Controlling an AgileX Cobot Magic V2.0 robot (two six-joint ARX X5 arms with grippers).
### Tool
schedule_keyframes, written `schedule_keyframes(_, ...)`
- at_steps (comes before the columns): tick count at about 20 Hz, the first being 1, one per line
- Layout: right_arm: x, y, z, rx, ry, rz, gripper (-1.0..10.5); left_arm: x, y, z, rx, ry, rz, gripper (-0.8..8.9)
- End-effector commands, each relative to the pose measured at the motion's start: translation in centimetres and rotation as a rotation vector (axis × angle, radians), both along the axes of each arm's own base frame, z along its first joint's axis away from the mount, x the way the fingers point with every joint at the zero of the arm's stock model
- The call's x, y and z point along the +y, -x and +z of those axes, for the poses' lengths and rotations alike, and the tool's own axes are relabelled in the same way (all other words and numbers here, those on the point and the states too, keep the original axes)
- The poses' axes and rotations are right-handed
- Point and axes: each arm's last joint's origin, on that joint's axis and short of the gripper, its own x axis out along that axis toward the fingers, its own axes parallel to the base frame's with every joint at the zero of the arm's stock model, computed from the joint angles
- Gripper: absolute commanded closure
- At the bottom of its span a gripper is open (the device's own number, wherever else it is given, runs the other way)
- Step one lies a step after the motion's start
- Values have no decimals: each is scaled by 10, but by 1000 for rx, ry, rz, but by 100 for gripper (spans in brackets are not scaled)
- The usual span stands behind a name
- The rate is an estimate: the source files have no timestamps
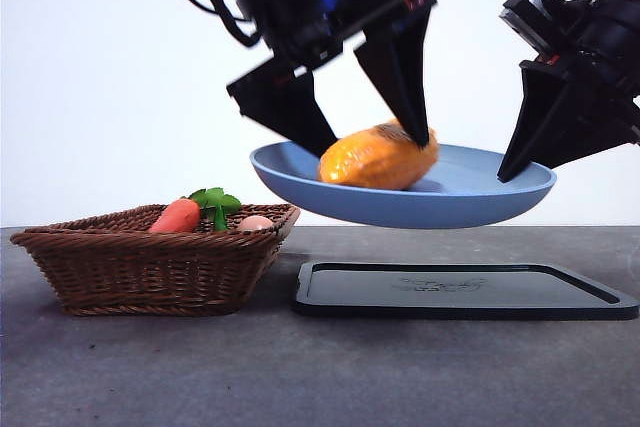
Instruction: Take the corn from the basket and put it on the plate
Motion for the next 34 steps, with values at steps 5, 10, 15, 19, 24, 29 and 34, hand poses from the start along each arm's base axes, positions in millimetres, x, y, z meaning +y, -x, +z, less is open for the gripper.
schedule_keyframes(5,2,-3,3,-4,-13,7,945,12,15,44,-94,98,-15,420)
schedule_keyframes(10,0,-6,4,-32,13,-18,945,27,29,69,-142,152,-15,420)
schedule_keyframes(15,-13,-20,-1,-51,9,-91,945,37,37,85,-178,194,-15,420)
schedule_keyframes(19,-29,-40,-17,-11,16,-152,945,41,41,91,-190,208,-14,420)
schedule_keyframes(24,-43,-70,-37,39,23,-200,945,42,41,91,-186,203,-14,422)
schedule_keyframes(29,-47,-89,-57,82,29,-211,945,42,41,91,-186,203,-14,422)
schedule_keyframes(34,-47,-93,-66,86,33,-206,945,42,41,91,-186,204,-14,422)
